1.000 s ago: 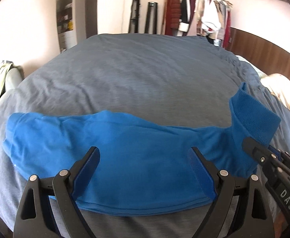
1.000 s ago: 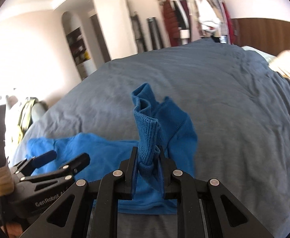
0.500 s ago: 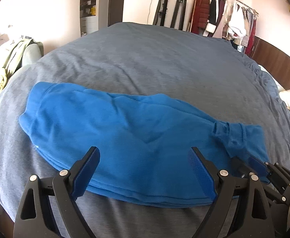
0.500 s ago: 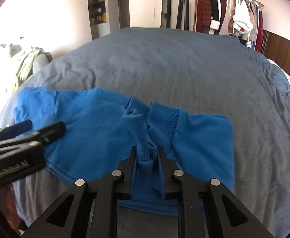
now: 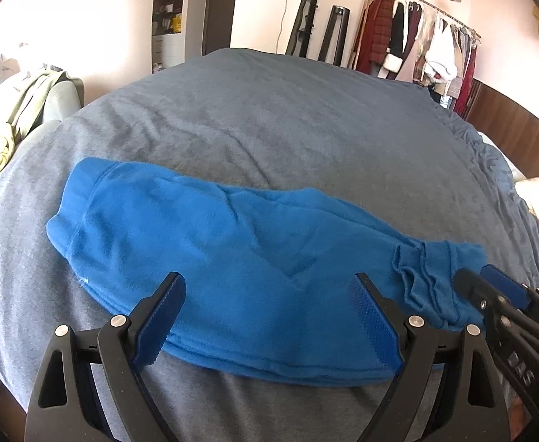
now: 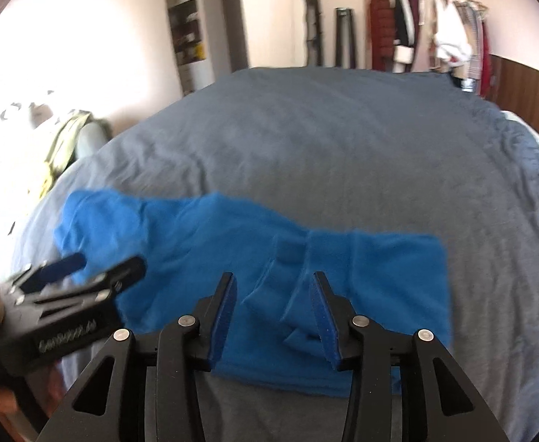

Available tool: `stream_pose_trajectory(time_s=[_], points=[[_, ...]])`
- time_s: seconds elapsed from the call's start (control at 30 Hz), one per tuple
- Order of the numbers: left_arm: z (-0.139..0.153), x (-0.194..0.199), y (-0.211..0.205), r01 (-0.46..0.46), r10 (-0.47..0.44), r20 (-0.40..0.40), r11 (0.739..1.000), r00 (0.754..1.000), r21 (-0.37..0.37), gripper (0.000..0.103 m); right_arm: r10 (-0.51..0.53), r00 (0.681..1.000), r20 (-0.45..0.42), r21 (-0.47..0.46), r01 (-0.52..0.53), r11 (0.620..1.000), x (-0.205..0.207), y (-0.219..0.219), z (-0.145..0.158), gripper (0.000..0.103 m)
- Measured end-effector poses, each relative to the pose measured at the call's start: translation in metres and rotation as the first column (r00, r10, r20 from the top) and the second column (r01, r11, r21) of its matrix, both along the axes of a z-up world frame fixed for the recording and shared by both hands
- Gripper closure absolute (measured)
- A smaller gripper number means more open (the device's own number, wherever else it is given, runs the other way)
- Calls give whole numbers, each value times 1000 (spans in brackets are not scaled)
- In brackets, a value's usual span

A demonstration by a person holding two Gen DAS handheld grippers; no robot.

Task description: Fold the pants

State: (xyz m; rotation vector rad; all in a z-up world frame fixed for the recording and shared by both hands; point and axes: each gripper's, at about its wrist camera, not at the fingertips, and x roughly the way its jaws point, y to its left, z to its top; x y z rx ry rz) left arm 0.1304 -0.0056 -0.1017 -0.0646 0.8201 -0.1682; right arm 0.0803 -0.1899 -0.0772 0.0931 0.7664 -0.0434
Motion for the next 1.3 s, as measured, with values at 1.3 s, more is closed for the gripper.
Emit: stream_pose_trajectory(time_s=[1.3], points=[[27, -44, 10, 54, -50, 74, 997, 996, -55, 12, -127, 991, 37, 55, 125, 991, -33, -15, 30, 54]])
